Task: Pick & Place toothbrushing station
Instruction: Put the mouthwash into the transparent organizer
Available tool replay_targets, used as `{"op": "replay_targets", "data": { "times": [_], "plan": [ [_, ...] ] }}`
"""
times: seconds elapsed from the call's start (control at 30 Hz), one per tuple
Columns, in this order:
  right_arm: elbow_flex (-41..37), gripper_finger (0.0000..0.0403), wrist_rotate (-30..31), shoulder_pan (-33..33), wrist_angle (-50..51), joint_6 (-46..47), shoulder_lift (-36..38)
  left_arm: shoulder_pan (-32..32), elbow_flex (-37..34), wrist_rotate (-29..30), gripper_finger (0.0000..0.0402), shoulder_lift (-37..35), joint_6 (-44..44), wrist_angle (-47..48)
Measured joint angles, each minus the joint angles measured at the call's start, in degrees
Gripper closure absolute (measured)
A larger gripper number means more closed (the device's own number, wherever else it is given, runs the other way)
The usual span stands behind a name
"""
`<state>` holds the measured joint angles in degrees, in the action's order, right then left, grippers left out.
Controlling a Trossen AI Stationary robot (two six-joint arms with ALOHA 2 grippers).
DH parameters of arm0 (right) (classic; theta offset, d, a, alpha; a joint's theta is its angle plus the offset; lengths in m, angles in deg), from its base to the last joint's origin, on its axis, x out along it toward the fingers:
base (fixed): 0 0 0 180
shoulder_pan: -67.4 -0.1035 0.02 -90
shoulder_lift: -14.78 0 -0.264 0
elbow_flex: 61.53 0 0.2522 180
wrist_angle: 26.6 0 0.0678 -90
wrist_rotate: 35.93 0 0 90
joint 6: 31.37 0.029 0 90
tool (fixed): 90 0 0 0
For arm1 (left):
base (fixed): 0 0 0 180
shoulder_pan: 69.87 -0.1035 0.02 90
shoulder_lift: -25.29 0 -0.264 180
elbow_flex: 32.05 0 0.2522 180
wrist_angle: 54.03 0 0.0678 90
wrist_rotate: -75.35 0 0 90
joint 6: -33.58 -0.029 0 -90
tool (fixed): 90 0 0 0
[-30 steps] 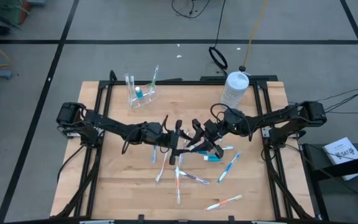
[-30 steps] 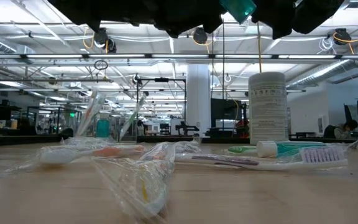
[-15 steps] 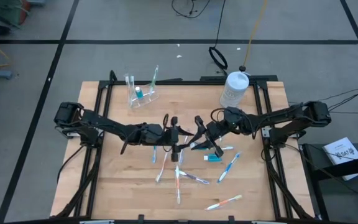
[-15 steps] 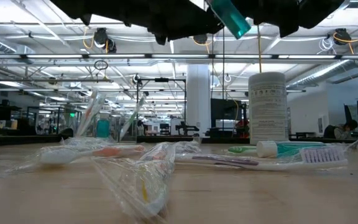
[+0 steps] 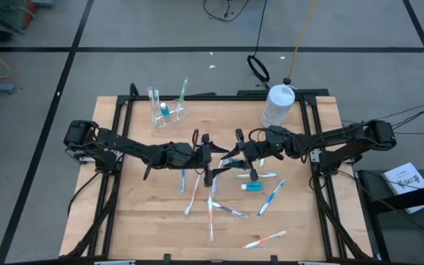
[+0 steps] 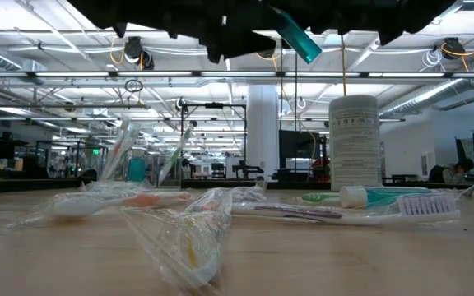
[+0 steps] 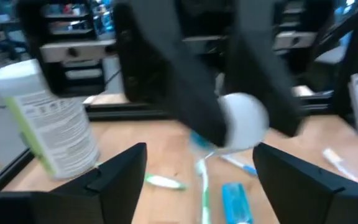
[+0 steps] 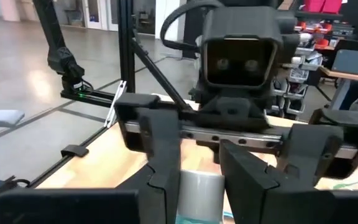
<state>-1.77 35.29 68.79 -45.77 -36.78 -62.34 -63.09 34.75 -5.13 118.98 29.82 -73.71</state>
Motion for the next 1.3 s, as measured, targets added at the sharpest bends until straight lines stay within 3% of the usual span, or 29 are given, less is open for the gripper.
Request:
{"op": "replay_targets", "data": {
  "times": [0.2,0.43,1.07,1.3],
  "plan": [
    [0.00,0.0312,1.02,0.03,-0.21,-1.19,0.00,-0.47,0.00,-0.55,0.0085,0.00,-0.18,-3.38],
    [-0.02,0.0312,1.00,0.02,-2.79,0.13,-0.05,-1.70,0.00,-3.88,0.0112,0.02,-0.12,-4.16],
    [-0.02,0.0312,3.98,0.00,-3.76,-0.44,-0.85,-1.78,0.00,-5.13,0.0178,0.07,1.51,-4.14],
    [-0.02,0.0312,3.79,0.00,-5.09,-0.46,-0.85,-2.75,0.00,-5.18,0.0166,0.07,1.27,-3.99]
  ]
}}
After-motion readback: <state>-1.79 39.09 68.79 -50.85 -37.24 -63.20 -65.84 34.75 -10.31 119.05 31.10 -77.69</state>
